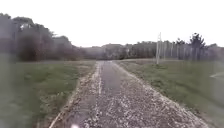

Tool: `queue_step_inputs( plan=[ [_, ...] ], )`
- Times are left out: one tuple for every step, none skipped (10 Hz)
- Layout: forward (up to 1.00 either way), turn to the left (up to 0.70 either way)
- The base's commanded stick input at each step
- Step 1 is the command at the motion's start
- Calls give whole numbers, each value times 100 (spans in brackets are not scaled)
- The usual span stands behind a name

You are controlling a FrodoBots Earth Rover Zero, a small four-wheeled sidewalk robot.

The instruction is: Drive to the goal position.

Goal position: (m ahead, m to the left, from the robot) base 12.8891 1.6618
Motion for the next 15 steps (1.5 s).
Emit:
queue_step_inputs(
  plan=[
    [68,33],
    [68,16],
    [68,0],
    [68,0],
    [68,0],
    [68,0],
    [68,0],
    [68,0],
    [68,0],
    [68,0],
    [68,0],
    [68,0],
    [68,0],
    [68,0],
    [68,0]
  ],
)
